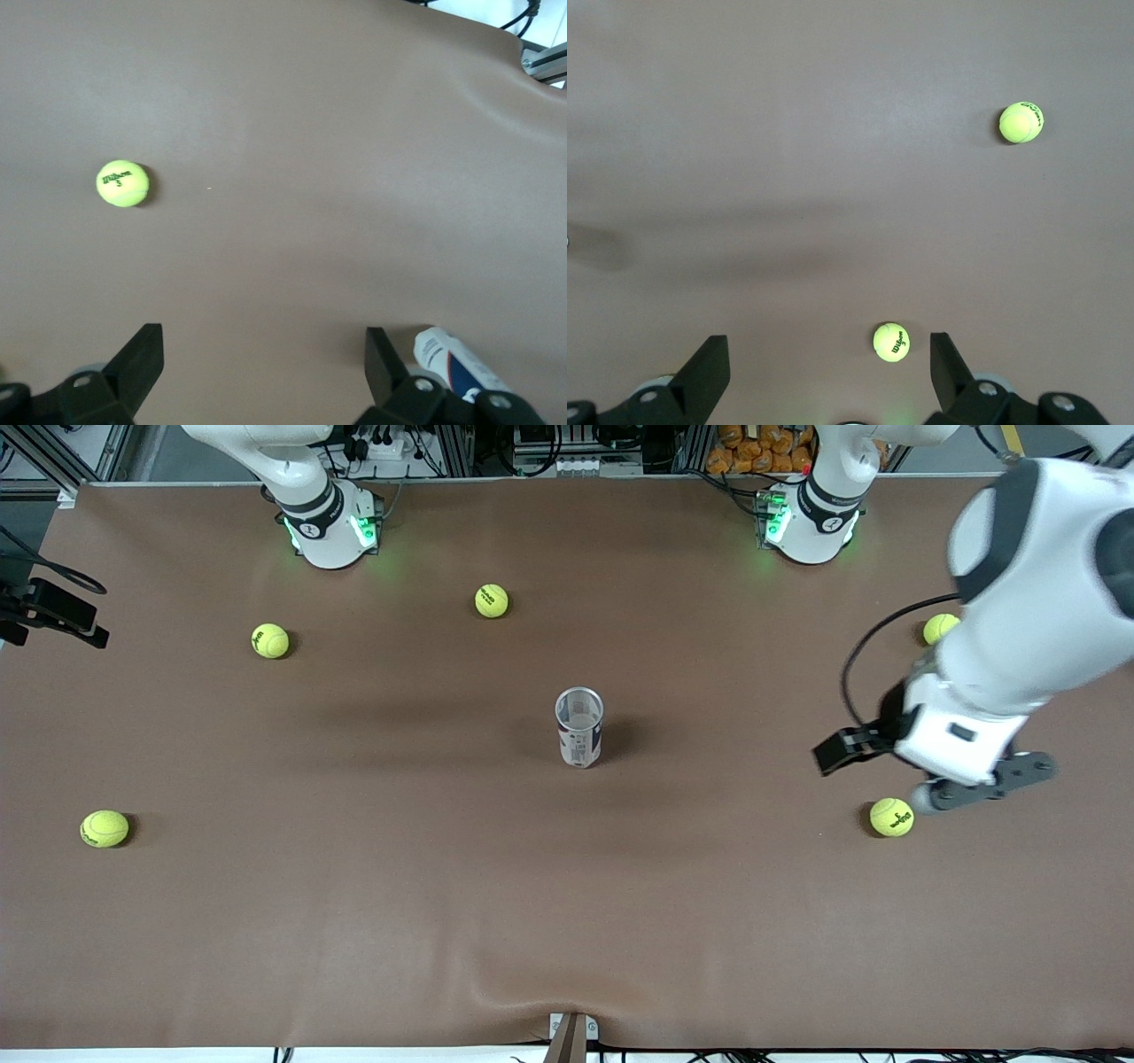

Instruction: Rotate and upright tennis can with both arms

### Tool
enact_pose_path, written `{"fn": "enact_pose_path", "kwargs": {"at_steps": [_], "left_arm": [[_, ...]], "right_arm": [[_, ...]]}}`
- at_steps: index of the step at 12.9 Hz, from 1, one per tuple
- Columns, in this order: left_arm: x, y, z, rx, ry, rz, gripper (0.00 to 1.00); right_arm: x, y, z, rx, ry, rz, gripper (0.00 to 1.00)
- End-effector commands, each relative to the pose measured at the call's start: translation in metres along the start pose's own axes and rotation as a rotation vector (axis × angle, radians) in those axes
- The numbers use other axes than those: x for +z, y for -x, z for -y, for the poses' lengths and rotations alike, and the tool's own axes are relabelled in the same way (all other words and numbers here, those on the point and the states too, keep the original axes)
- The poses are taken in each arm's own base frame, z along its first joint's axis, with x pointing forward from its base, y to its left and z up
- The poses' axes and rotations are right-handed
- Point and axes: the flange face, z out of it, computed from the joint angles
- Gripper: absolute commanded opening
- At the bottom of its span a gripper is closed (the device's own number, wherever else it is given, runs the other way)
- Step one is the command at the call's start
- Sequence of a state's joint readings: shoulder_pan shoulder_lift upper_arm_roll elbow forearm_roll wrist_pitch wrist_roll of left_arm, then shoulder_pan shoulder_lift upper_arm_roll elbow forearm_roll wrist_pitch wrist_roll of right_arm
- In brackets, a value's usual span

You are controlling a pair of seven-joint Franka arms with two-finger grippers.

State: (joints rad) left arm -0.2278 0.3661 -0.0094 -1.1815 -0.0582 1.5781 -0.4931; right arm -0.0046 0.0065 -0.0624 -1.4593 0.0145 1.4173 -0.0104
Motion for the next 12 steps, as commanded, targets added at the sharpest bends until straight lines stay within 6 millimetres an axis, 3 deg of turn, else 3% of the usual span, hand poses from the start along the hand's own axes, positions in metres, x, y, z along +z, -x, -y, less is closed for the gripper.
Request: {"fn": "enact_pose_path", "kwargs": {"at_steps": [1, 4, 6, 8, 12], "left_arm": [[-0.023, 0.001, 0.045, 0.046, 0.001, 0.026, 1.00], [-0.048, 0.013, 0.069, 0.075, -0.047, 0.029, 1.00], [-0.042, 0.009, 0.100, 0.149, -0.091, 0.047, 1.00], [-0.043, 0.018, 0.112, 0.151, -0.086, 0.030, 1.00], [-0.048, 0.074, 0.126, 0.160, -0.088, -0.009, 1.00]], "right_arm": [[-0.001, 0.001, 0.005, -0.014, -0.002, 0.005, 1.00], [-0.001, 0.001, 0.002, -0.010, -0.002, 0.005, 1.00], [-0.002, 0.001, 0.001, -0.009, 0.001, 0.004, 1.00], [-0.002, 0.001, 0.000, -0.006, 0.001, 0.005, 1.00], [-0.002, 0.002, 0.001, -0.008, 0.001, 0.004, 1.00]]}}
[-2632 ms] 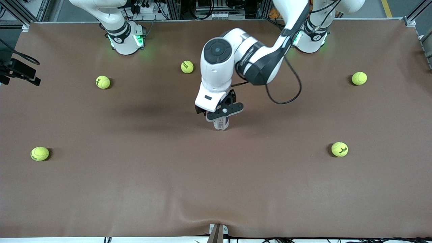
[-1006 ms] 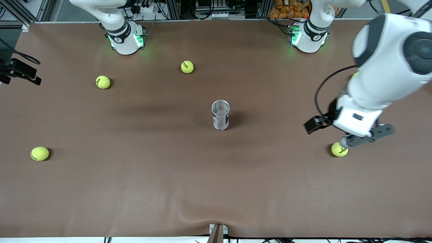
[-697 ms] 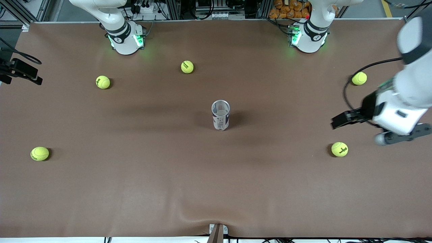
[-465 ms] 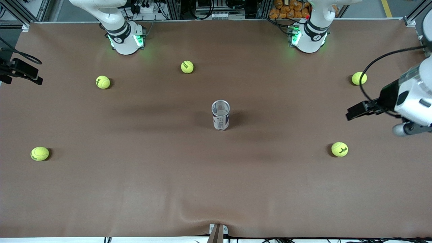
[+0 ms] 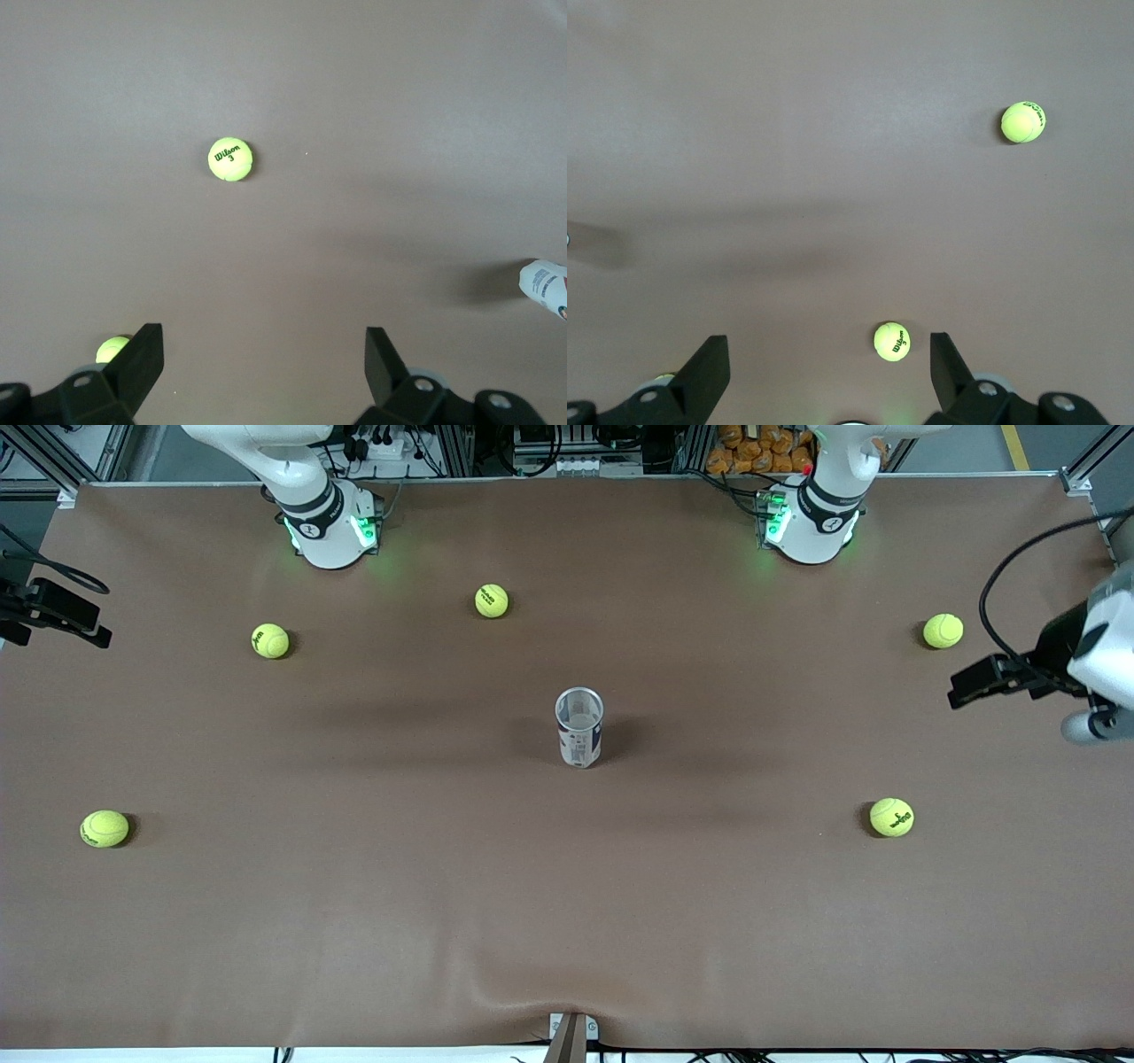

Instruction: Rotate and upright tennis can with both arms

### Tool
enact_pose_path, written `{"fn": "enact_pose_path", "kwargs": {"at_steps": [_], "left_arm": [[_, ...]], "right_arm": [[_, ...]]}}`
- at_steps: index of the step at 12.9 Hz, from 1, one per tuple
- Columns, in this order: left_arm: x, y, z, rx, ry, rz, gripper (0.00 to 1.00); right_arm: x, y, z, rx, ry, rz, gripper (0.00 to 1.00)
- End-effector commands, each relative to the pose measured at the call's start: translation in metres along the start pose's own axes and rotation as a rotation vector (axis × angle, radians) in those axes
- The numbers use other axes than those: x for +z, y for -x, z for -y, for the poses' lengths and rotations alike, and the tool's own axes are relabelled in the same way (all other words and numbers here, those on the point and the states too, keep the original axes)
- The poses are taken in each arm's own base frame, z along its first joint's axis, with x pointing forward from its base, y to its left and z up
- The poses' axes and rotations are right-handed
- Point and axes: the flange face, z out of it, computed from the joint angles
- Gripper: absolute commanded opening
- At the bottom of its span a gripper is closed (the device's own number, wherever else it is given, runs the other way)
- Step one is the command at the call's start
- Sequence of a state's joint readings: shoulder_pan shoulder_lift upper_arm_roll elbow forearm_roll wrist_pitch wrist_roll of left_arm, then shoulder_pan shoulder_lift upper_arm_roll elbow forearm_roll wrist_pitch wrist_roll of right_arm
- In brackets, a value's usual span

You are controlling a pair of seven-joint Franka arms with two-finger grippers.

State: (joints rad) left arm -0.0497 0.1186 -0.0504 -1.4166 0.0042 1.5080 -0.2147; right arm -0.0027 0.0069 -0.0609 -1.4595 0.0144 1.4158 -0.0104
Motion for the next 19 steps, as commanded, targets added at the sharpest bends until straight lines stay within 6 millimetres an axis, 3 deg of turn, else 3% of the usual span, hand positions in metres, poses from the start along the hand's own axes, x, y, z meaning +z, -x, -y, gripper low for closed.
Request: {"fn": "enact_pose_path", "kwargs": {"at_steps": [1, 4, 7, 9, 16, 19], "left_arm": [[0.004, 0.052, 0.007, 0.020, -0.017, -0.053, 1.00], [0.018, 0.062, 0.012, 0.036, -0.022, -0.057, 1.00], [0.011, 0.034, 0.011, 0.046, -0.040, -0.085, 1.00], [0.006, 0.015, 0.024, 0.016, -0.027, -0.099, 1.00], [0.001, 0.018, 0.024, 0.039, -0.035, -0.105, 1.00], [0.002, 0.014, 0.044, 0.100, -0.041, -0.099, 1.00]], "right_arm": [[-0.002, 0.002, -0.001, -0.004, 0.000, 0.005, 1.00], [-0.003, 0.001, 0.001, -0.008, -0.001, 0.002, 1.00], [-0.003, 0.001, 0.001, -0.009, -0.001, 0.002, 1.00], [-0.003, 0.001, 0.001, -0.009, -0.001, 0.002, 1.00], [-0.003, 0.001, 0.001, -0.011, -0.001, 0.002, 1.00], [-0.003, 0.001, 0.001, -0.009, -0.001, 0.002, 1.00]]}}
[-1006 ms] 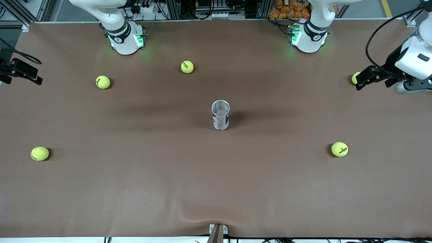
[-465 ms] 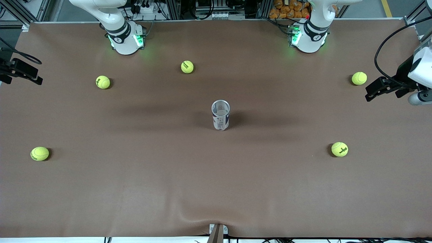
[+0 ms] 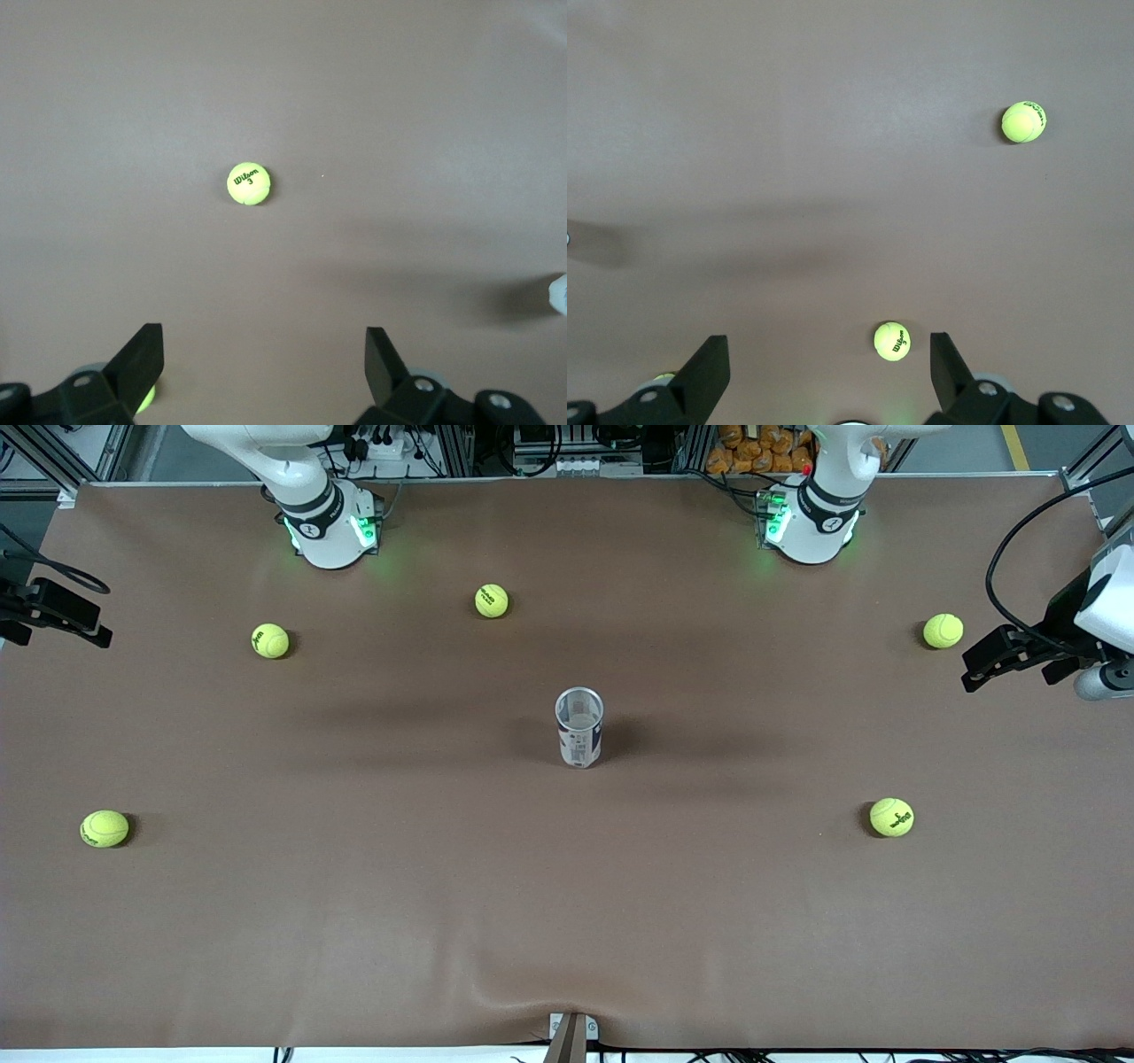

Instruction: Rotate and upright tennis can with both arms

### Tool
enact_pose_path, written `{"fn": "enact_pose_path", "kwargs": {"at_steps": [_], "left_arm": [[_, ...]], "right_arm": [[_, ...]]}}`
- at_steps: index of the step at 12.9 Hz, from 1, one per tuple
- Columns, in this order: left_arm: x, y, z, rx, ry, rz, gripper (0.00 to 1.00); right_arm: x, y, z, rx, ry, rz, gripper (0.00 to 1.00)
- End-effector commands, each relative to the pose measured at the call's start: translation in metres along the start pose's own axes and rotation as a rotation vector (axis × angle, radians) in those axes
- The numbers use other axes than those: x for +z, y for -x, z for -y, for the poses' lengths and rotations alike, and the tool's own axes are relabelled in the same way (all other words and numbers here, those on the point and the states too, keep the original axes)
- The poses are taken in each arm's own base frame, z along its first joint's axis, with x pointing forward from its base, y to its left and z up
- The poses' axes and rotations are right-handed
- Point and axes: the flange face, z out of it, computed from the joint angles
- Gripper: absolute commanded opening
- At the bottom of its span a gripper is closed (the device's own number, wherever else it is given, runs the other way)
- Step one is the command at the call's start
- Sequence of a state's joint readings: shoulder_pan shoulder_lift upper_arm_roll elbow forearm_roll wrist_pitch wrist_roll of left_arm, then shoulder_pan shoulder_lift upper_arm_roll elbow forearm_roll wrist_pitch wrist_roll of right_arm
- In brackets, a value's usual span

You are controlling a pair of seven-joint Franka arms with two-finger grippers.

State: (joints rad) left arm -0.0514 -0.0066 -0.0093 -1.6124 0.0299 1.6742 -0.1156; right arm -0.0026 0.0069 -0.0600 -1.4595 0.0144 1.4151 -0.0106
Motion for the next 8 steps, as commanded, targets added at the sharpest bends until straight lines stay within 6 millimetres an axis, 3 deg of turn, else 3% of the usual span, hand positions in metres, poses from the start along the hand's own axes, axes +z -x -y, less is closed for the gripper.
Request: {"fn": "enact_pose_path", "kwargs": {"at_steps": [1, 8], "left_arm": [[-0.0033, -0.0036, 0.0248, 0.046, -0.023, 0.001, 1.00], [-0.0051, 0.0006, 0.0241, 0.142, -0.028, 0.008, 1.00]], "right_arm": [[-0.0027, 0.0014, 0.0000, -0.006, -0.001, 0.001, 1.00], [-0.0042, 0.0016, -0.0055, 0.002, 0.003, -0.002, 1.00]]}}
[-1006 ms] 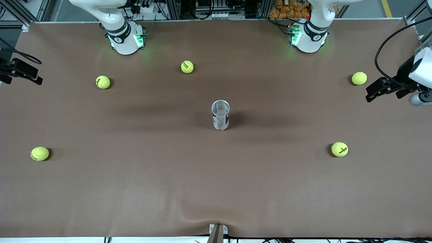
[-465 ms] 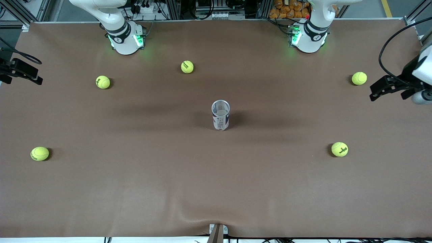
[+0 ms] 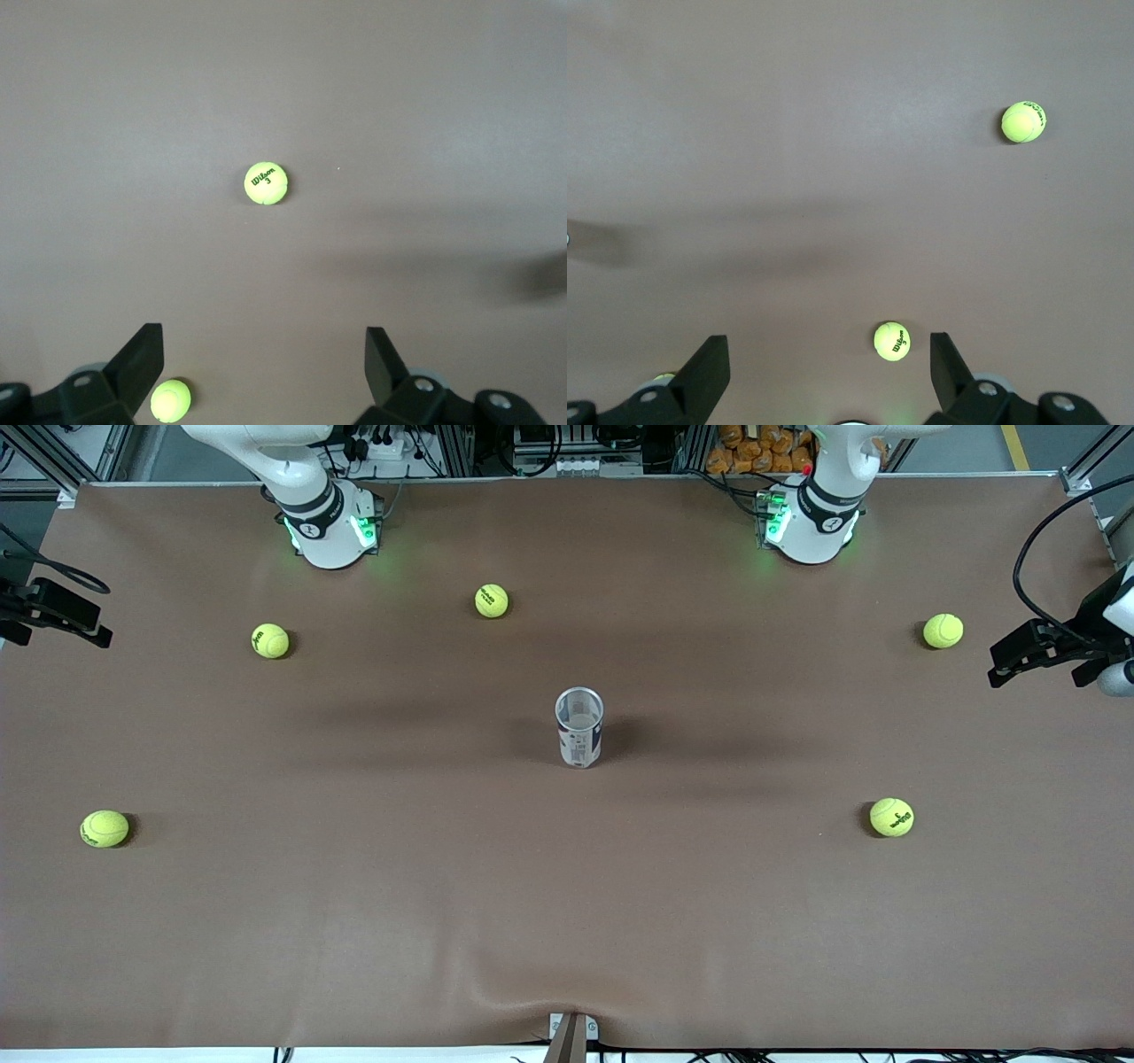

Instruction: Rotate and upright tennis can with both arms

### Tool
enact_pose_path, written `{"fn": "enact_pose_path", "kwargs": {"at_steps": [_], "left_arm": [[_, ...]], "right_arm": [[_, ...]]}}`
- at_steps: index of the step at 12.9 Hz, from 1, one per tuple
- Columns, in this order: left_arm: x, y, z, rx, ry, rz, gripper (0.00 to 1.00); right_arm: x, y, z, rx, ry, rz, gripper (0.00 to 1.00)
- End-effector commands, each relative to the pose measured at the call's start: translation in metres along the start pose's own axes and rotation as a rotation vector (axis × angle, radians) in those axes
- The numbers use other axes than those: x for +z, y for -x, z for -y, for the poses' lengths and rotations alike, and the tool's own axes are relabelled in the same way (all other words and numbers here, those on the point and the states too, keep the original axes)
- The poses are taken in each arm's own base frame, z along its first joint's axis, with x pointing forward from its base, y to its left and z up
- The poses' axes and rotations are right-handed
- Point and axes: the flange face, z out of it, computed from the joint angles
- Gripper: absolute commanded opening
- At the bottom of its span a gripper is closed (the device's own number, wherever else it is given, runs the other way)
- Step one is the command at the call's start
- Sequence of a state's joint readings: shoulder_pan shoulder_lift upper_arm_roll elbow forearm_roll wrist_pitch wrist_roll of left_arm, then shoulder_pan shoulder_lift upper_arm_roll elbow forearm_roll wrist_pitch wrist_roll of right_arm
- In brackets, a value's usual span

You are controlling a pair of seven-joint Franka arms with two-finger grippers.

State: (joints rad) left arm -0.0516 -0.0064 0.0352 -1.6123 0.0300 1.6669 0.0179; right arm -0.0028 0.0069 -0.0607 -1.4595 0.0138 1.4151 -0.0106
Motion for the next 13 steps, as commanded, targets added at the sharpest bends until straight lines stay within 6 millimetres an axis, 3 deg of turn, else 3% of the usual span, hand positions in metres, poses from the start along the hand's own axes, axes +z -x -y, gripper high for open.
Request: {"fn": "enact_pose_path", "kwargs": {"at_steps": [1, 13], "left_arm": [[-0.0074, 0.0023, -0.0021, 0.062, -0.022, -0.001, 1.00], [-0.0027, 0.0000, -0.0051, 0.032, -0.011, 0.007, 1.00]], "right_arm": [[-0.0049, 0.0017, -0.0049, 0.001, 0.003, -0.004, 1.00], [-0.0049, 0.0014, 0.0004, -0.007, 0.000, -0.005, 1.00]]}}
